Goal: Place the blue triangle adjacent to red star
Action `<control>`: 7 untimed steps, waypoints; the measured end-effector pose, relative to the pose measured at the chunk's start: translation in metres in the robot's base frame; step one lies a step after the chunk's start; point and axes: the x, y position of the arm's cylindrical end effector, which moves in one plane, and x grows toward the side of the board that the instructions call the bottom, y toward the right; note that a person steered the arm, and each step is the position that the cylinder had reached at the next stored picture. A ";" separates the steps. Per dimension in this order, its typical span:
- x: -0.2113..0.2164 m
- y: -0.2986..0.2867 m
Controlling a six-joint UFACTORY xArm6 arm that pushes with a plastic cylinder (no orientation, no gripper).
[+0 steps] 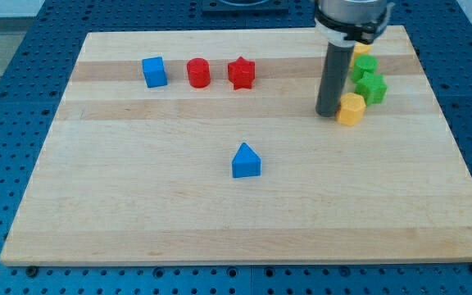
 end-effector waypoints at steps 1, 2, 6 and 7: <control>0.010 0.024; 0.010 0.039; 0.147 -0.053; 0.136 -0.128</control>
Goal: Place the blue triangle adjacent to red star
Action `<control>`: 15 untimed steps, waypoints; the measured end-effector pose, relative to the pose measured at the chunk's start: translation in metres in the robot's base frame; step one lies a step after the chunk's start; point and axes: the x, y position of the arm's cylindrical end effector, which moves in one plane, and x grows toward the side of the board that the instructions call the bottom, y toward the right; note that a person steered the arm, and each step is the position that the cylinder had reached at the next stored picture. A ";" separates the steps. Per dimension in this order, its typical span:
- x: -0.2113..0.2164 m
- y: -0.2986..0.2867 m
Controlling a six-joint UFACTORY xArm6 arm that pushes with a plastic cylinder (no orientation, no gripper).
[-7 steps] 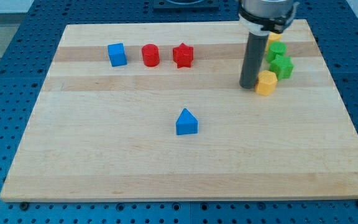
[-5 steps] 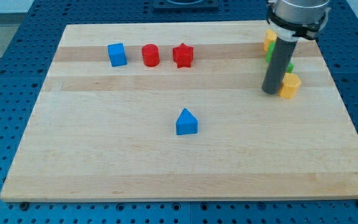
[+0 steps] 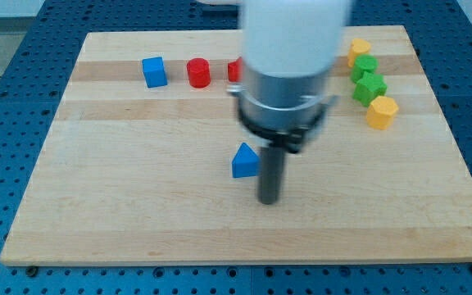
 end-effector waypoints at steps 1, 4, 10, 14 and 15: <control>-0.008 -0.054; -0.041 -0.026; -0.031 0.029; -0.103 0.042; -0.103 0.011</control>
